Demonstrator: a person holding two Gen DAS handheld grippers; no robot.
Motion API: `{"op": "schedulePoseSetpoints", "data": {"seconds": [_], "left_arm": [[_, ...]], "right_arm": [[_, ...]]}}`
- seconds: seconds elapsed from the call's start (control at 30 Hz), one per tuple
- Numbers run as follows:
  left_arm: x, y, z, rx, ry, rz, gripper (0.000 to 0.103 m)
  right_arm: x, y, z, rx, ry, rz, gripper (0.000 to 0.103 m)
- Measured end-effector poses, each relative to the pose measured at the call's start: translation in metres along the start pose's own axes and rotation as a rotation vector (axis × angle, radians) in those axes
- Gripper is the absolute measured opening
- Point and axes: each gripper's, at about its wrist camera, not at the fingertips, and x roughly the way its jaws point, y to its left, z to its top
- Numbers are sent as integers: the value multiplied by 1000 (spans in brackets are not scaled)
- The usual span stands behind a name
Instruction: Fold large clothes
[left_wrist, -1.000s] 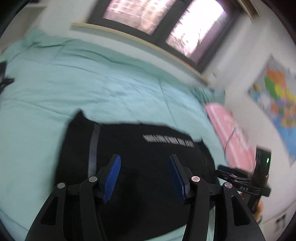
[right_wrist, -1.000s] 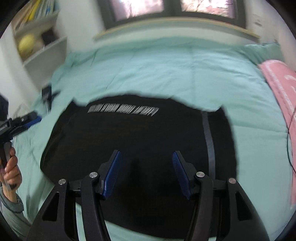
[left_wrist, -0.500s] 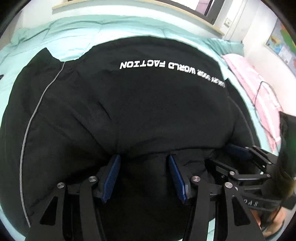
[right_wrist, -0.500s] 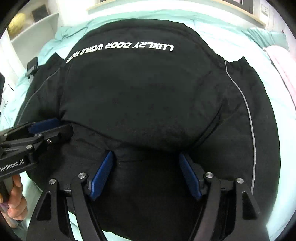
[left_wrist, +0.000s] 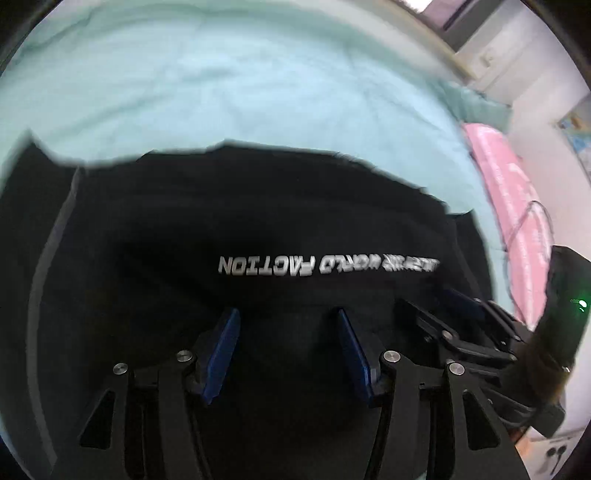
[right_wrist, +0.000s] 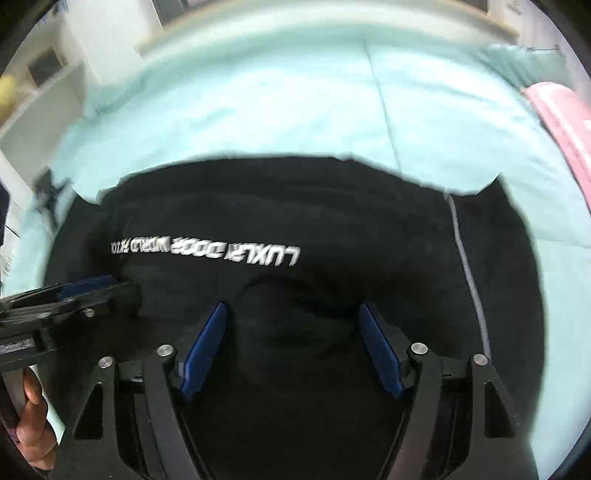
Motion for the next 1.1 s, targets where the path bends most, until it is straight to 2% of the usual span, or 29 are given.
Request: {"op": "schedulePoseSetpoints", "data": {"seconds": [0.13, 0.23, 0.33, 0.4, 0.47, 0.57, 0.67, 0.77, 0.83, 0.97, 1.1], "left_arm": [[10, 0, -2, 9, -22, 46, 56], [5, -13, -7, 46, -67, 55, 56], [-33, -15, -27, 102, -120, 19, 56], [-63, -13, -45, 133, -175, 11, 56], [-94, -5, -69, 135, -242, -5, 56], [-113, 8, -103, 117, -263, -1, 56], [-100, 21, -130, 84, -226, -24, 56], [-67, 49, -139, 25, -216, -17, 56], [-50, 53, -138, 11, -223, -48, 56], [-54, 39, -137, 61, -225, 18, 56], [-70, 39, -143, 71, -242, -10, 56]], "right_arm": [[17, 5, -5, -40, -14, -52, 77], [7, 4, -8, -28, -30, -32, 77], [-34, 4, -22, -10, -72, 9, 77], [-59, 7, -35, -32, -78, -9, 77], [-85, 11, -51, -56, -113, -16, 77], [-113, 24, -78, -91, -144, 23, 77], [-111, 29, -100, -97, -90, 16, 77], [-68, 29, -111, -94, 15, -19, 77], [-69, 18, -115, -75, 10, -14, 77], [-76, 21, -120, -66, -10, -47, 77], [-83, 9, -121, -10, -7, 4, 79]]}}
